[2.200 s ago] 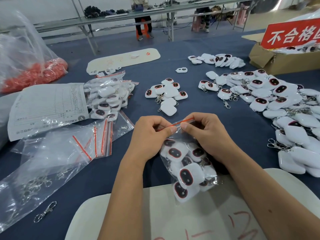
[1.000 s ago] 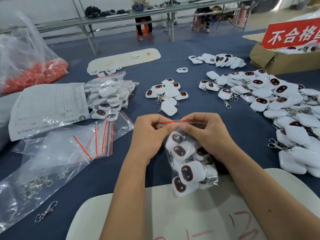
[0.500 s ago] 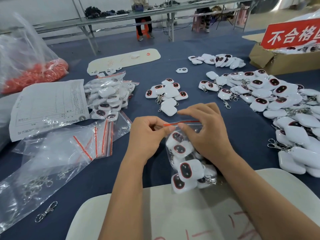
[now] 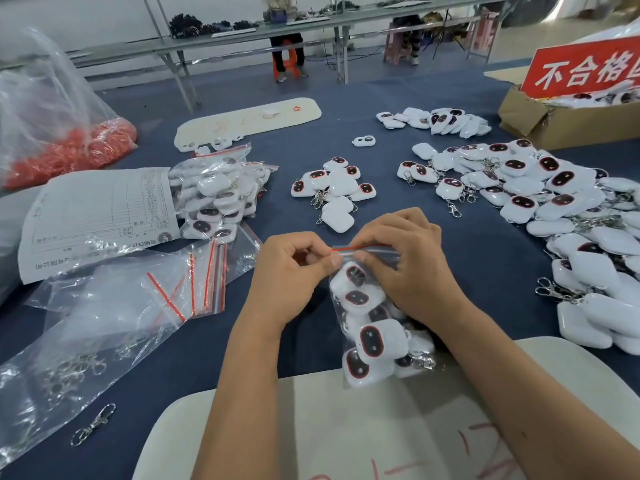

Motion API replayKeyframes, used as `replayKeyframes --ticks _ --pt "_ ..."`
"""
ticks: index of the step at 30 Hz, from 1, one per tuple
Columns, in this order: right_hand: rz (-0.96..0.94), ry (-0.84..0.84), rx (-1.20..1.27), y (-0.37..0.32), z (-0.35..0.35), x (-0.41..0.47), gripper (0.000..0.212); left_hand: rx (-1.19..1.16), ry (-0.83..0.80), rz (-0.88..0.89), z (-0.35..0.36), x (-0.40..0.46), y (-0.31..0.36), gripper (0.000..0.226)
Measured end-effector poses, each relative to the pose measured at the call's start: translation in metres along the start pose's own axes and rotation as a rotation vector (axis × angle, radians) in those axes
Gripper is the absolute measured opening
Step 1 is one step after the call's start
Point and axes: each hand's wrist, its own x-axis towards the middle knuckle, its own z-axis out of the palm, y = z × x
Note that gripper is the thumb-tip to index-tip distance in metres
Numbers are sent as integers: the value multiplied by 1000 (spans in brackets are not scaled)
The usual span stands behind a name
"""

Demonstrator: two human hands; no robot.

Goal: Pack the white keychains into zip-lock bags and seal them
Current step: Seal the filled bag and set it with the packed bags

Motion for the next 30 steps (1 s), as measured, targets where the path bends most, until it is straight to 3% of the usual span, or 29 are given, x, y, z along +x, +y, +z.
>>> replayKeyframes --ticks 9,14,17,23,30 --pt "-77 -11 36 -2 1 1 14 76 -46 71 6 -2 3 12" --pt "-4 18 58 -1 2 0 5 88 1 105 8 1 3 14" --pt "69 -3 106 4 -1 1 4 103 52 91 4 2 1 17" --pt "-25 0 115 2 -1 2 11 105 17 4 8 2 2 16" --pt "229 0 235 10 -2 1 11 152 125 -30 3 5 -2 17"
